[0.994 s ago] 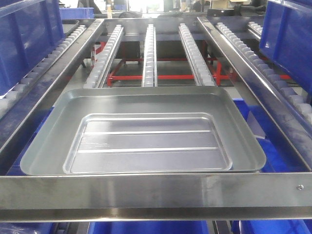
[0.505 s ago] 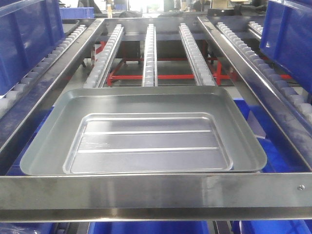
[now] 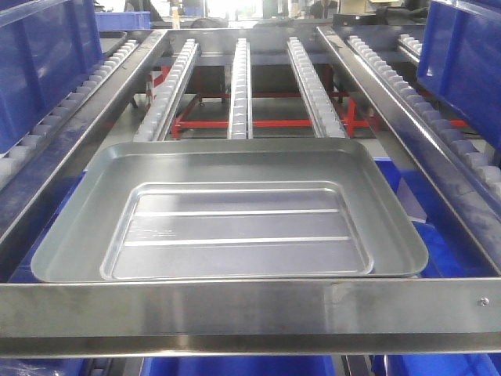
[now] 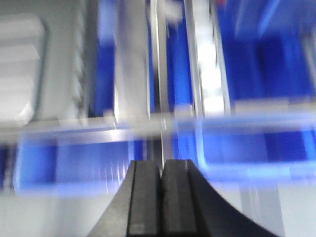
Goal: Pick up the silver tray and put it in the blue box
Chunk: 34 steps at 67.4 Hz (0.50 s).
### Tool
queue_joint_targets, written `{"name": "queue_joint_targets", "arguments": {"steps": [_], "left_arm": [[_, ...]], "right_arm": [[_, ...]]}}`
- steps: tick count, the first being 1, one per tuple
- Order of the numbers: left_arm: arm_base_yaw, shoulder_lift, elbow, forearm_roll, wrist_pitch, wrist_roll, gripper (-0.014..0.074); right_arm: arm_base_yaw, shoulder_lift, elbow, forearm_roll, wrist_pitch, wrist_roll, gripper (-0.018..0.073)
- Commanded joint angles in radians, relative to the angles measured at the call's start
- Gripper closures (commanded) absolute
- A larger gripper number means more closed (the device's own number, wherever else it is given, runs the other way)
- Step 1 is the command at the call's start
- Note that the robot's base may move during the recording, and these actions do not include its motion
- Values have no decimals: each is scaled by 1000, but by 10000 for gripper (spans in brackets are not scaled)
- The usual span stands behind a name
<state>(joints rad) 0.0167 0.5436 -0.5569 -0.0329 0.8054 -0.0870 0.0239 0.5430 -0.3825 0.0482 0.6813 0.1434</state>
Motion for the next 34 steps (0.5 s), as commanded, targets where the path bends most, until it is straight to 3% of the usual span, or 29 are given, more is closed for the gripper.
{"name": "queue_joint_targets", "arguments": {"steps": [1,8,16,21,30,34], "left_arm": [[-6,135,-85,-36,84,22,688],[-6,281,-101,-113,130,22,688],[-6,407,-104,-197,79,24,688],[-15,461,-106,-281,18,95,688],[-118,520,-106,-298,-104,87,688],[-181,545,-106,-288,-134,33,688]], "right_arm": [[0,131,-82,5,-14,-13,501],[0,257,-120,11,-13,-13,501],[1,356,-135,66,-74,-12,501],[31,427,-180,99,-54,-51,501],[158,577,-281,98,-72,-60,501],[222,646,-327,95,-100,-32,501]]}}
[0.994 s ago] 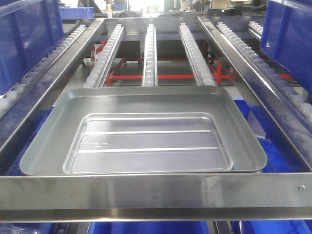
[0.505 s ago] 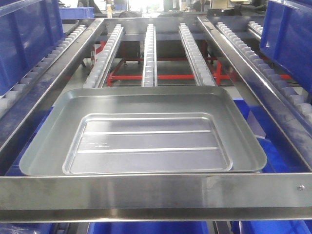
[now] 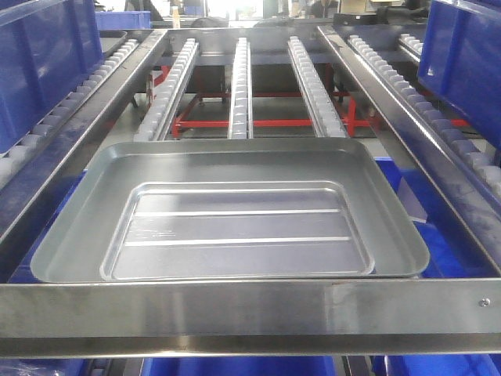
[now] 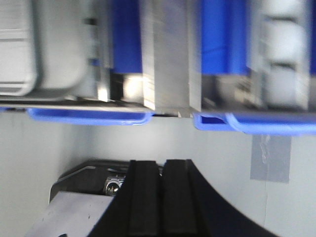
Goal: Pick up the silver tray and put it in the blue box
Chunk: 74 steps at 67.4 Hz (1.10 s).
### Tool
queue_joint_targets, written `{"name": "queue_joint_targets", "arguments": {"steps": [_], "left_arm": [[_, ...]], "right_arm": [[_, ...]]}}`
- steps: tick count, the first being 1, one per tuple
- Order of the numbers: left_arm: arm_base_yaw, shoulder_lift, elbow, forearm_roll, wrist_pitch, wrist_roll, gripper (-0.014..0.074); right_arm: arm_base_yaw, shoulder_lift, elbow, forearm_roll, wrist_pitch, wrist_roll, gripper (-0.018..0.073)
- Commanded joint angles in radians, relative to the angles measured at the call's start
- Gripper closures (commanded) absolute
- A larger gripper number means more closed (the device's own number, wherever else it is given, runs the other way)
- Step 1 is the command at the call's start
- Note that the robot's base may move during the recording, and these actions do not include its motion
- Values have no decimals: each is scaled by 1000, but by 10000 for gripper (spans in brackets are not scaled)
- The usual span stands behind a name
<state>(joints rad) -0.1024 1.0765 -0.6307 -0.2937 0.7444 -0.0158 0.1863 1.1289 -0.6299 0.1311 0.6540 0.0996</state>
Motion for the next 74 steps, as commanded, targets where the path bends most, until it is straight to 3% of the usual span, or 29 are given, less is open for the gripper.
{"name": "queue_joint_targets", "arguments": {"steps": [1,6,13,18,25,49,58,62,74], "left_arm": [[-84,21,-32,-18,-82,-52,688],[-169,56,-34,68,-127,-202,688],[-271,118,-76,258,-125,-438,688],[-355,169,-134,368,-101,-540,688],[-425,259,-219,435,-88,-637,688],[-457,580,-573,396,12,-613,688],[-457,615,-608,327,-18,-606,688],[-465,617,-608,294,-13,-563,688],[-499,617,-608,314,-28,-550,688]], "right_arm": [[75,84,-94,8,-80,26,501],[124,169,-151,-29,-99,94,499],[186,278,-243,-157,-101,216,500],[221,338,-310,-260,-86,343,500],[256,415,-391,-352,-57,478,500],[282,508,-454,-285,-31,499,500],[283,511,-473,-285,-38,499,500],[283,512,-480,-285,-32,499,500],[283,516,-490,-285,-33,499,500]]}}
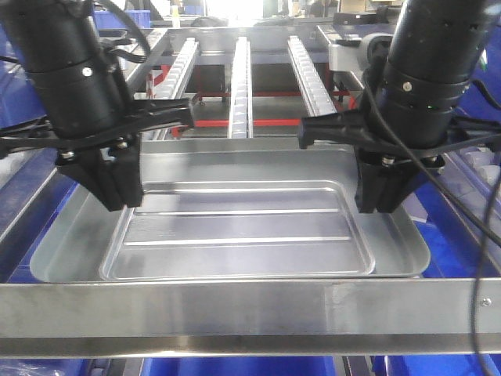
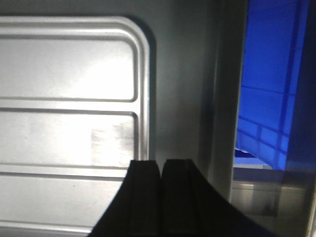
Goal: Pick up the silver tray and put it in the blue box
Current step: 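Lower both open grippers onto the side rims of the silver tray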
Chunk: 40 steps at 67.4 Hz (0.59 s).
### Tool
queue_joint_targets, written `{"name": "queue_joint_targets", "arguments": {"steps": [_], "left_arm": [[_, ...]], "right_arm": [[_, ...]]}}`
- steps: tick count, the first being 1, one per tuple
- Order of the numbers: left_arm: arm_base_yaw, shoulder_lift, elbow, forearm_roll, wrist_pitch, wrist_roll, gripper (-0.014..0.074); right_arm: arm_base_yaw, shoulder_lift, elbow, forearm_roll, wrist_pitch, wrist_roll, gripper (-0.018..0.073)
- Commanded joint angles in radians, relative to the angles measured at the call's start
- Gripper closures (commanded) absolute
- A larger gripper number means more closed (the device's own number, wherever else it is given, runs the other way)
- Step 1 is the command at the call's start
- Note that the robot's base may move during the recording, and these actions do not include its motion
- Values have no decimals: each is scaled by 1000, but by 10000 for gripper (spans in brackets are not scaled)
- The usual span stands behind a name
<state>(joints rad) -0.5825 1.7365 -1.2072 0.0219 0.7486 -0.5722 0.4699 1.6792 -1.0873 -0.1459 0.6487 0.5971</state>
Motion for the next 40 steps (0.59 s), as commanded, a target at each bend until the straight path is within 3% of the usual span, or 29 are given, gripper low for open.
{"name": "queue_joint_targets", "arguments": {"steps": [1,13,40], "left_arm": [[-22,-43,-31,-2,-34,7,688],[-47,-43,-31,66,-12,7,688],[-45,-43,-31,100,2,0,688]], "right_arm": [[-1,-33,-33,-8,-27,2,500],[-1,-25,-33,-7,-24,2,500],[-1,-25,-33,-6,-25,2,500]]}}
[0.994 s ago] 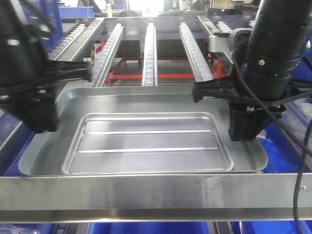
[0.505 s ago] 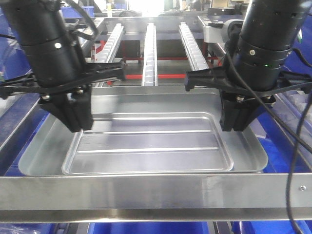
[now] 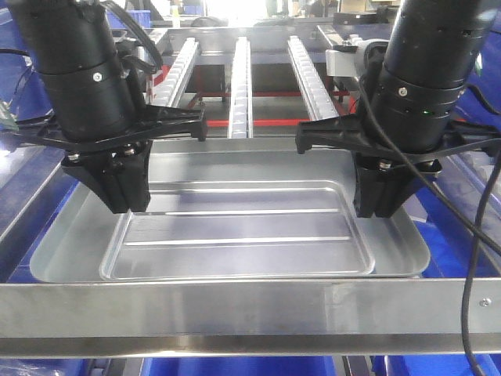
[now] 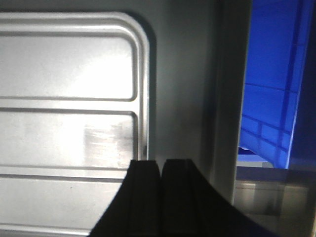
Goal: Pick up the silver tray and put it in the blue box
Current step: 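Lower both open grippers onto the side rims of the silver tray, then close both grippers on the tray's side rims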
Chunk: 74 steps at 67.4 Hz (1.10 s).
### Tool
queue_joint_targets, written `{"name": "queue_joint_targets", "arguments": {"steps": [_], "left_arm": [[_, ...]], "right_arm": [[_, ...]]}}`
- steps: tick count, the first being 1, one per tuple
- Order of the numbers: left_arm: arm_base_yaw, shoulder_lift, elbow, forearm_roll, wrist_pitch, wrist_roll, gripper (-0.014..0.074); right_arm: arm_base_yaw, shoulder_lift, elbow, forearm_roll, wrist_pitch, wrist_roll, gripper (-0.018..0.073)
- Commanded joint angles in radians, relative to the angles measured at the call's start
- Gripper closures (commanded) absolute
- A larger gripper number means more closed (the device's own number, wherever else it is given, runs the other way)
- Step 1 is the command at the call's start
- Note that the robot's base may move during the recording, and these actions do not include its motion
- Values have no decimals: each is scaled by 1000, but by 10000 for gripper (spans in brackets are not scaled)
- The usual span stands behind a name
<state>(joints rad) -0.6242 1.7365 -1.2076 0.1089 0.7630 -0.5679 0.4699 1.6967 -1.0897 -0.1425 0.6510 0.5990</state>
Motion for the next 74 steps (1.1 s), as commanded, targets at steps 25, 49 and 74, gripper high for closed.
{"name": "queue_joint_targets", "arguments": {"steps": [25,49,74], "left_arm": [[-3,-43,-31,22,-11,-14,414],[43,-43,-31,12,-21,-60,333],[52,-27,-31,-24,-42,-60,333]], "right_arm": [[-1,-43,-30,-9,-27,0,301],[-1,-43,-30,-9,-77,0,175],[-1,-40,-30,-9,-98,0,175]]}}
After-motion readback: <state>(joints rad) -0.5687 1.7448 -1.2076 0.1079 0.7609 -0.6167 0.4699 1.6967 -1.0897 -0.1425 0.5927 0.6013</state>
